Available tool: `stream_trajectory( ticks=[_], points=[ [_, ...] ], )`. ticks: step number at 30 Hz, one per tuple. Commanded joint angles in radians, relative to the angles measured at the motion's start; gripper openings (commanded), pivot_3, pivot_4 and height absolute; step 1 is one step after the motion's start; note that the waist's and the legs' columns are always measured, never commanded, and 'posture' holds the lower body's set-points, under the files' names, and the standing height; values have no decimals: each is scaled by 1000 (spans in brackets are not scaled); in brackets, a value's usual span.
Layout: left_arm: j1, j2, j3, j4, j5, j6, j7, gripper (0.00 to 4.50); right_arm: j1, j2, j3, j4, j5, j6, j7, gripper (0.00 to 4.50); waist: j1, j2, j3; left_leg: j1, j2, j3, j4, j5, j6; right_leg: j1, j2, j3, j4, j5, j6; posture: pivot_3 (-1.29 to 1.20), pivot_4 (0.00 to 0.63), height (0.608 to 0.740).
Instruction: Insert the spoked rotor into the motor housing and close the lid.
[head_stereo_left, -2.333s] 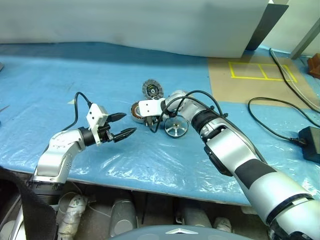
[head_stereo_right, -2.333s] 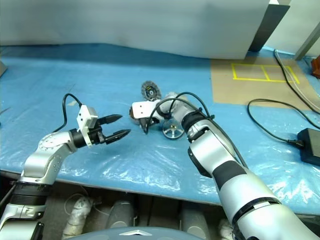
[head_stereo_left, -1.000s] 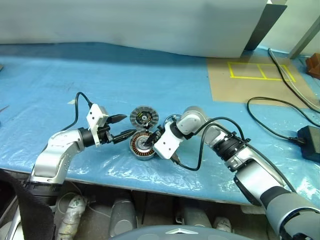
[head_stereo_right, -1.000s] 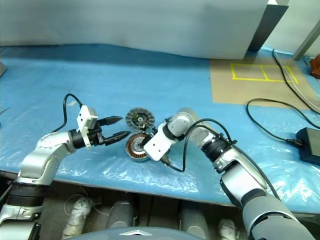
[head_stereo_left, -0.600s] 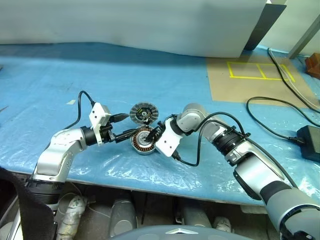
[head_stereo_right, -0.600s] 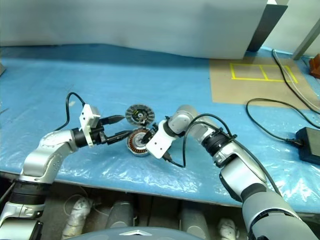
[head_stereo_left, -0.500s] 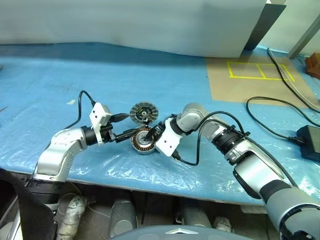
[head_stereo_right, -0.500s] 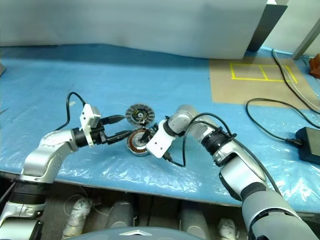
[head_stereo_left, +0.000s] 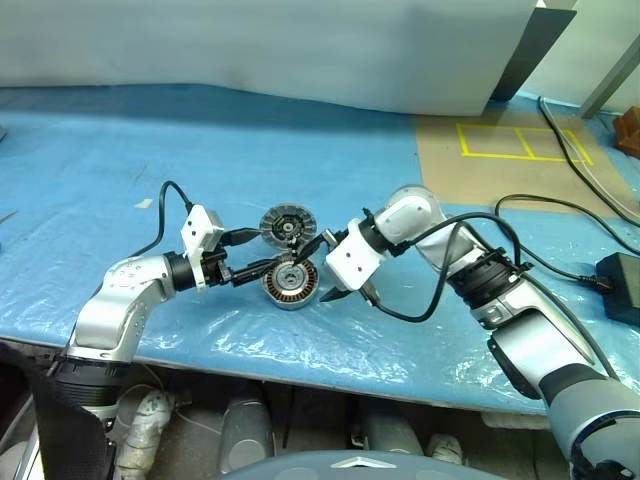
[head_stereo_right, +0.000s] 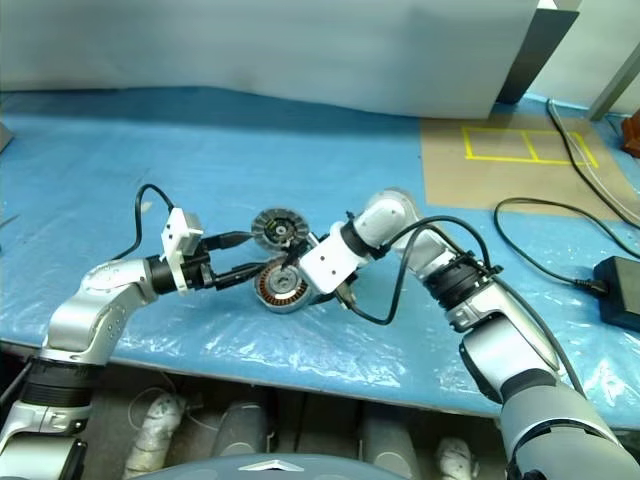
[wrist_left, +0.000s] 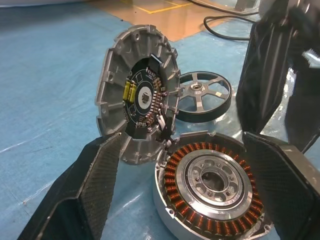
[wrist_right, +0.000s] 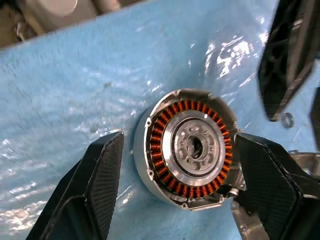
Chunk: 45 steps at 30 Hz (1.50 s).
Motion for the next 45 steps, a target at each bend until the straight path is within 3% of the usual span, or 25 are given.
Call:
stream_trajectory(
  ticks=[1, 6, 10, 14, 20, 30, 38, 45],
  points=[
    [11, 25, 24, -25, 7, -16, 8, 4078, 64, -41, -122, -108, 79, 198, -80, 3689, 1, 0, 0, 0, 0, 0, 0, 0, 0, 0, 0, 0, 0, 0, 0, 0, 150, 740],
    [31, 3, 99, -35, 67, -78, 164, 4078, 234, -45, -265, -167, 56, 369, -332, 3689, 5, 0, 0, 1, -1, 0, 0, 0, -4, 1, 0, 0, -1, 0, 0, 0, 150, 740],
    [49, -37, 116, 8, 169, -131, 325, 4078, 378, -11, -300, -239, 41, 454, -485, 3689, 6, 0, 0, 1, -1, 0, -1, 1, -6, 2, 0, 0, -2, 0, 0, 0, 150, 740],
    [32, -102, 99, 170, 274, -247, 459, 4078, 477, 8, -291, -275, 22, 479, -565, 3689, 1, 0, 0, 2, -1, 0, -2, 0, -6, 3, 0, 0, -4, 0, 1, 0, 150, 740],
    [-57, -188, 73, 449, 405, -423, 632, 4078, 504, -19, -274, -256, -26, 444, -607, 3689, 7, 0, 0, 3, -2, -2, -2, 0, -6, 5, -1, 0, -6, 1, 3, 0, 150, 740],
    [-158, -237, 37, 650, 414, -484, 592, 4078, 524, -29, -277, -270, -27, 454, -626, 3689, 24, 0, 0, 3, -4, -2, -2, 1, -6, 6, -2, 1, -8, 1, 4, 0, 150, 740],
    [-75, -232, 14, 592, 385, -401, 495, 4078, 542, -47, -273, -265, -30, 444, -632, 3689, 25, 1, -1, 9, -5, -2, -7, 0, -6, 13, -3, 1, -15, 2, 5, 0, 150, 740],
    [-50, -210, 22, 541, 392, -285, 521, 4078, 549, -48, -266, -258, -36, 439, -637, 3689, 25, 2, -1, 18, -6, 0, -15, 0, -5, 19, -3, 2, -20, 2, 5, 0, 150, 740]
  ],
)
